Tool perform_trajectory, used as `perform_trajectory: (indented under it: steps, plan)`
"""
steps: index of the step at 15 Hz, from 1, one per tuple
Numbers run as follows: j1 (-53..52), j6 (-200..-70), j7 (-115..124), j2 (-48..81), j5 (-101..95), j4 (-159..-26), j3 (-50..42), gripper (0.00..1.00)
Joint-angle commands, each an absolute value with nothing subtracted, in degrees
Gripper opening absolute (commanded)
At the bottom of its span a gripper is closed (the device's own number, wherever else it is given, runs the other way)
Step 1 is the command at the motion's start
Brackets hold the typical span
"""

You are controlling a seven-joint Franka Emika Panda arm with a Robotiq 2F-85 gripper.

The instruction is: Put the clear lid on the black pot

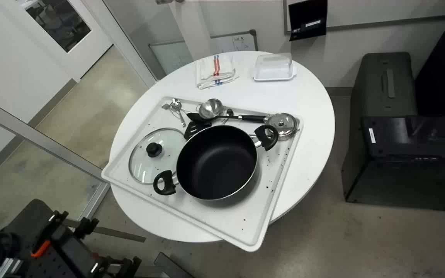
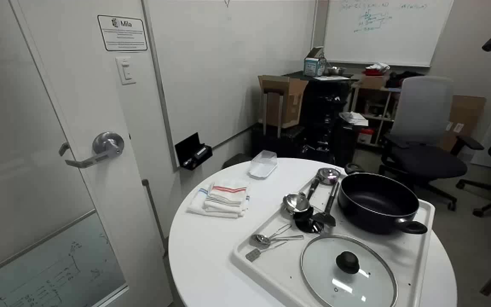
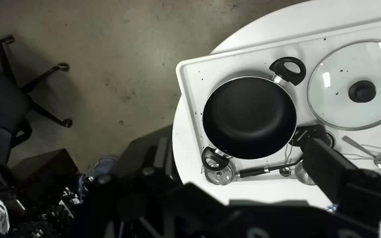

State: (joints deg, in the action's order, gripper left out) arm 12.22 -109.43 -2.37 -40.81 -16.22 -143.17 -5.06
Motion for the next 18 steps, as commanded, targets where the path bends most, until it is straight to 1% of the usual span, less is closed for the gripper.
perform_trajectory:
  steps: [1, 9, 18]
  plan:
    - [11.4, -109.1, -1.9, -40.8, -16.7, -143.0, -5.7, 1.0]
    - [10.2, -109.6, -2.8, -39.4, -17.0, -142.7, -5.0, 1.0]
    - [2.9, -113.1, -11.6, -29.5, -17.0, -141.3, -4.3, 1.0]
